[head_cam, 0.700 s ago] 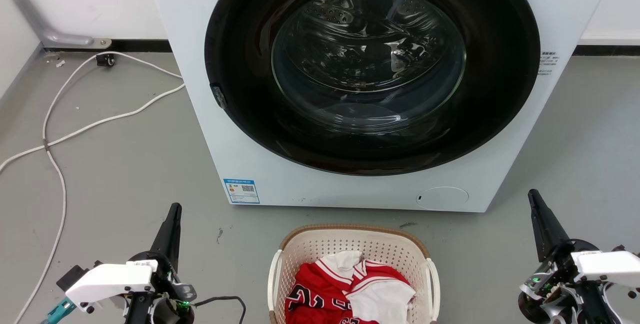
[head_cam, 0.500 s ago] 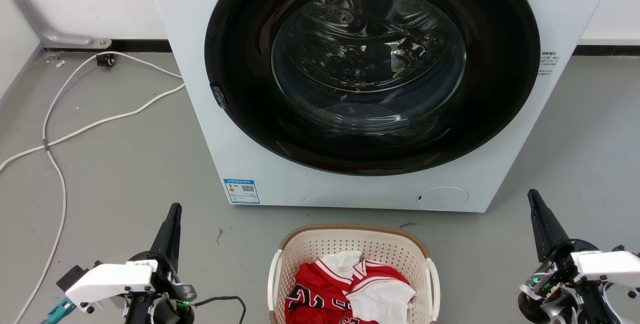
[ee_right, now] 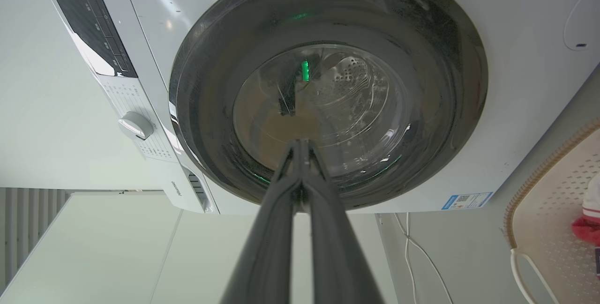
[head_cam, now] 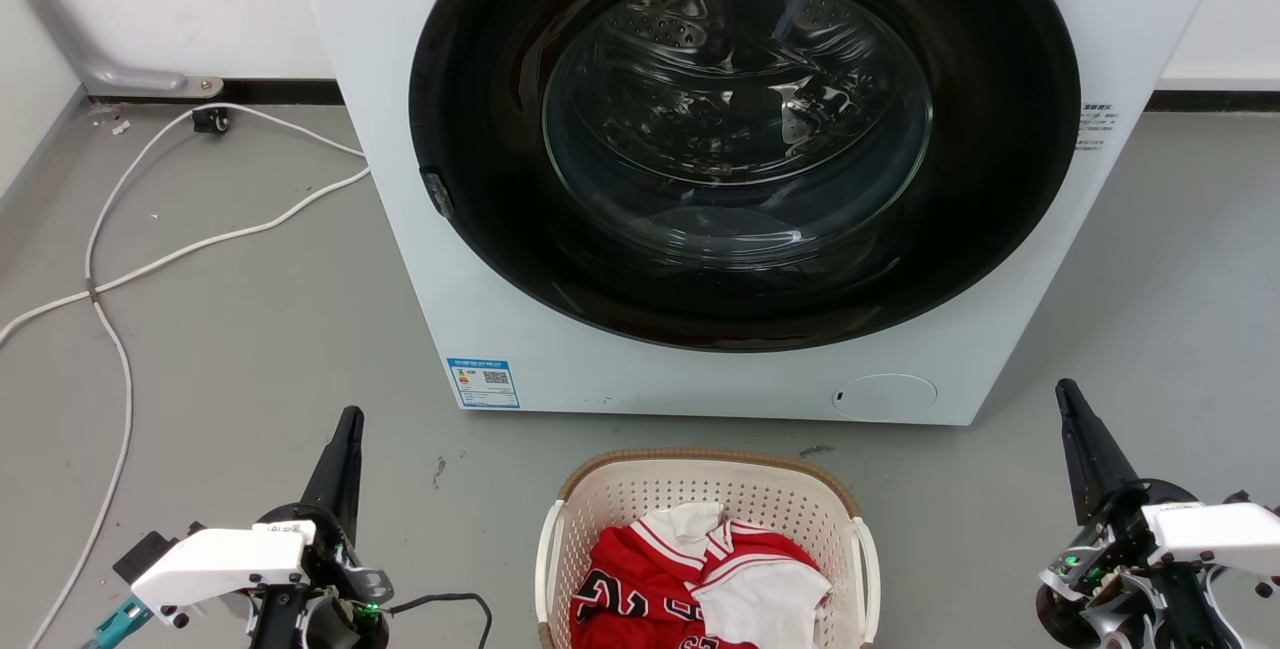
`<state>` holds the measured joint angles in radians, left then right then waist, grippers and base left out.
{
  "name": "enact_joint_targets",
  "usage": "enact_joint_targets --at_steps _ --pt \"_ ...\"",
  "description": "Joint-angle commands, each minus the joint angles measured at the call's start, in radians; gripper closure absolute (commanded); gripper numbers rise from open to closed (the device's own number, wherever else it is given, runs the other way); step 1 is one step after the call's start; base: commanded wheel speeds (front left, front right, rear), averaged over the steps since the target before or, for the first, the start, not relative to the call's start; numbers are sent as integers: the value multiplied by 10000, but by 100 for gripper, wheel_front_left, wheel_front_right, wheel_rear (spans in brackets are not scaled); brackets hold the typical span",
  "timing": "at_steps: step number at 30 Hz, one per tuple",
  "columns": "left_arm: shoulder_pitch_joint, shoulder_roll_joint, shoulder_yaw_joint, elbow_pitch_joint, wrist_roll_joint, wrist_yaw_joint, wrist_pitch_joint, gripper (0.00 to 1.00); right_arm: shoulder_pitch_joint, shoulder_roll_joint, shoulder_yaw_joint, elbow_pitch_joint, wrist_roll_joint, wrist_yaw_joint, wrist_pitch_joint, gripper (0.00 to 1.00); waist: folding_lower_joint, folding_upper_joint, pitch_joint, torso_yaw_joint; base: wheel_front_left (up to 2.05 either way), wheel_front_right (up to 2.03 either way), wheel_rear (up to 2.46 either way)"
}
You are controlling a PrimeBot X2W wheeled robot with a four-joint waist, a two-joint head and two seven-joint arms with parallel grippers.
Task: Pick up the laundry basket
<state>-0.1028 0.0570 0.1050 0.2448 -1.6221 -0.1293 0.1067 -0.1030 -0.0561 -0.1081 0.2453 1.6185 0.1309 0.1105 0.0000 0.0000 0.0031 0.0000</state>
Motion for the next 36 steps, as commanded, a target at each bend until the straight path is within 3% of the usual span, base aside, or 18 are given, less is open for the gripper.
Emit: enact_joint_targets --at_steps 1,10,11,12,13,29,36 --pt "-92 -6 33 13 34 -48 25 100 -110 33 -18 12 -35 -3 25 100 0 0 0 0 0 0 0" --pt "-95 -17 46 14 51 -49 41 100 -112 39 -24 13 -46 -3 35 100 0 0 0 0 0 0 0" --pt "1 -6 15 0 4 0 0 0 1 4 -9 -2 -5 0 -2 0 0 0 0 0 0 0 0" --pt "39 -17 3 66 2 4 -9 100 46 8 -2 56 -4 0 -7 100 0 0 0 0 0 0 0" --pt "116 -33 -11 145 3 13 -13 0 117 15 6 136 -5 0 -11 0 0 0 0 0 0 0 0" --pt "447 -56 -240 -196 397 9 -704 0 467 30 185 -215 -397 0 -708 0 0 0 18 -10 0 0 0" --pt "503 -56 195 -139 1239 11 -1004 0 502 32 26 -219 -1511 0 -1014 0 0 0 30 -10 0 0 0"
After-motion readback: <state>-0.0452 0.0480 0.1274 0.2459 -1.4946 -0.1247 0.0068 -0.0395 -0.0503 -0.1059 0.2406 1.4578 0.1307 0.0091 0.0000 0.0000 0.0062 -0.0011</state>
